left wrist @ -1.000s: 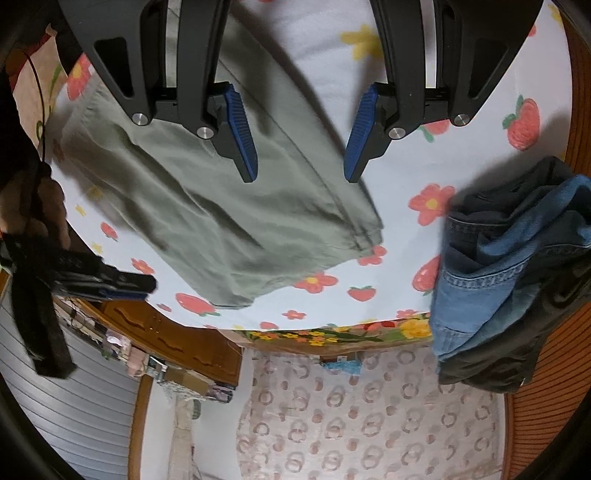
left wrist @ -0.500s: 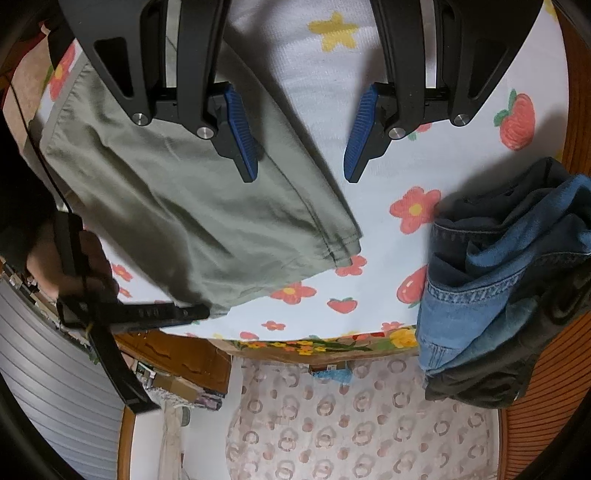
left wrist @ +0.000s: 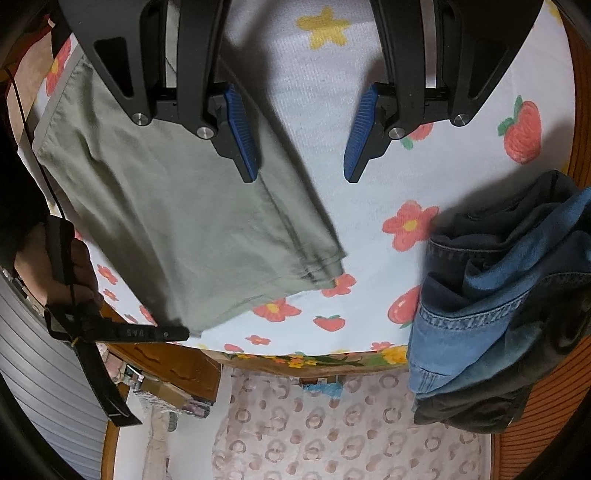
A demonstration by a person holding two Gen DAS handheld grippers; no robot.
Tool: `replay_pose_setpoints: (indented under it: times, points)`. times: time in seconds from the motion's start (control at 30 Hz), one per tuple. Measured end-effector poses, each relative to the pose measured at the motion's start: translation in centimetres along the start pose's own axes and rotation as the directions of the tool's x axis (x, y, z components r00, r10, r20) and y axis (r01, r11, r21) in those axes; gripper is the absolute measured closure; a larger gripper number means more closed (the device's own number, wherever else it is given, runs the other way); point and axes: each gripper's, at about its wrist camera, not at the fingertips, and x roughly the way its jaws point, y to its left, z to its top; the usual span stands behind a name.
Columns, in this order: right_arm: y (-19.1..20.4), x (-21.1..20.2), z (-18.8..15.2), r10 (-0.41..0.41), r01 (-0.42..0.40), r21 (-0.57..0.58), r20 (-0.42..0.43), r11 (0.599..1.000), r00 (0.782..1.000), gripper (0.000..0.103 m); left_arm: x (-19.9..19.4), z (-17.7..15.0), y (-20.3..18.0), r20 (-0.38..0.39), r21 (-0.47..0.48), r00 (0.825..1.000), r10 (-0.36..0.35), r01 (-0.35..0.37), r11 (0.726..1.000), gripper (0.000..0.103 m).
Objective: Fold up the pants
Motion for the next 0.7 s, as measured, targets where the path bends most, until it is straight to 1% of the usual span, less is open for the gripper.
replay_pose_setpoints:
  times: [0.2, 0.23, 0.27, 0.37, 0.47, 0.6, 0.7]
  points:
    - [0.3, 0.8, -0.6, -0.021, 0.021, 0.003, -0.022, 1.000, 1.000, 0.097, -0.1, -0.2, -0.1, 0.000, 0.007, 1.000, 0.006, -0.006, 1.000, 0.053]
    - [0.3, 0.6, -0.7, -0.009, 0.009, 0.010, -0.020, 1.000, 1.000, 0.095, -0.2, -0.2, -0.1, 0.000, 0.006, 1.000, 0.005, -0.005, 1.000, 0.053]
    - [0.3, 0.2, -0.7, 0.002, -0.002, 0.015, -0.015, 1.000, 1.000, 0.089, -0.2, -0.3, -0.1, 0.000, 0.006, 1.000, 0.005, -0.005, 1.000, 0.053]
    - [0.5, -2.2, -0.9, 0.027, -0.027, 0.013, 0.013, 1.000, 1.000, 0.086, -0.1, -0.2, -0.1, -0.001, 0.008, 1.000, 0.008, -0.007, 1.000, 0.053]
    - [0.8, -5.1, -2.0, 0.051, -0.051, -0.005, 0.049, 0.999, 0.997, 0.076, 0.0, -0.1, -0.1, -0.002, 0.008, 1.000, 0.008, -0.008, 1.000, 0.053]
    - [1.8, -9.1, -4.5, 0.081, -0.078, -0.036, 0.085, 0.996, 0.993, 0.075, 0.0, -0.1, -0.1, -0.002, 0.009, 1.000, 0.008, -0.008, 1.000, 0.053]
    - [2.2, -11.7, -6.9, 0.083, -0.078, -0.047, 0.110, 0.996, 0.990, 0.074, 0.1, -0.1, -0.3, -0.006, 0.015, 1.000, 0.000, 0.000, 1.000, 0.048]
